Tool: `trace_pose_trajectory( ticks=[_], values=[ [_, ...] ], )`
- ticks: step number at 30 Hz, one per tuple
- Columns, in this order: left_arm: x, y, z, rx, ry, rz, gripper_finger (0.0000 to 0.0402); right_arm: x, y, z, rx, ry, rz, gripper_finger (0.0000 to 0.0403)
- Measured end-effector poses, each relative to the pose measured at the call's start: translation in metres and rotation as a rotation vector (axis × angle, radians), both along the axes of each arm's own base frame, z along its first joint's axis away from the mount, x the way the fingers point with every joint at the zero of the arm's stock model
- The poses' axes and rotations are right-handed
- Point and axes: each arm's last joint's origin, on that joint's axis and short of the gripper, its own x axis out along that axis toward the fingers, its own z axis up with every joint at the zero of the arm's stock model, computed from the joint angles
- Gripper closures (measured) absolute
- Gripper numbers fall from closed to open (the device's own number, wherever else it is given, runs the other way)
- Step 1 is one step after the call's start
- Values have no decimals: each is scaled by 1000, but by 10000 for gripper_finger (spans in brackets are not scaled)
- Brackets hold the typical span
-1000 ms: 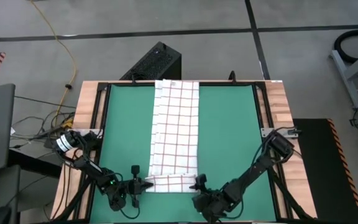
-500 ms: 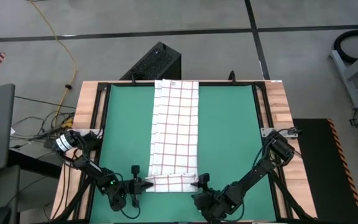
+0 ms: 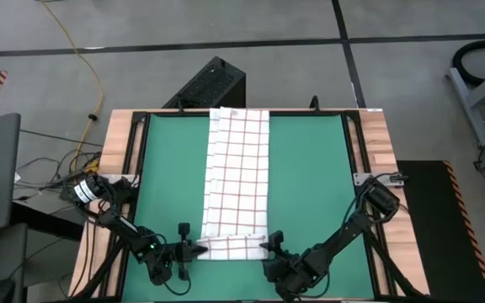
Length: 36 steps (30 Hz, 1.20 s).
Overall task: Roll towel
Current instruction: Roll the white towel
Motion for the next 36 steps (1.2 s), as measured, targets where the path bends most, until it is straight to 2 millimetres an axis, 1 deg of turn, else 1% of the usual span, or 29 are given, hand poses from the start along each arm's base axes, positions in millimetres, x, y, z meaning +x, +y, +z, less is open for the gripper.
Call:
trace_pose_trajectory(
  ticks=[3, 7, 14, 17, 19, 21, 23, 28, 31, 34, 35, 36],
  values=[
    [-2, -2, 0, 4, 2, -10, 401, -4, 4, -1, -55, 32, 70, 117],
    [-4, -2, -1, 9, 2, -13, 401, -3, 3, -1, -159, 85, 167, 117],
    [-4, -2, -1, 13, -6, -6, 401, 8, -11, -2, -95, 115, 133, 118],
    [-4, -2, -1, 17, -8, -5, 401, 11, -14, -8, -84, 128, 116, 123],
    [-4, -2, -1, 18, -8, -7, 401, 11, -13, -13, -87, 131, 116, 134],
    [-4, -2, -1, 19, -8, -7, 401, 12, -11, -18, -85, 128, 114, 153],
    [-4, -2, -1, 20, -8, -7, 401, 11, -10, -19, -63, 114, 93, 182],
    [-4, -2, -1, 22, -9, -10, 401, 12, -11, -20, -1, 70, 10, 267],
    [-4, -2, -1, 22, -9, -11, 401, 13, -11, -21, 20, 76, 8, 315],
    [-4, -3, 0, 17, -19, -17, 401, 14, -10, -19, 46, 69, -8, 373],
    [-3, -3, 1, 13, -26, -23, 401, 15, -9, -18, 56, 74, -9, 385],
    [-2, -4, 4, 5, -37, -33, 401, 16, -8, -16, 69, 76, -7, 389]
  ],
)
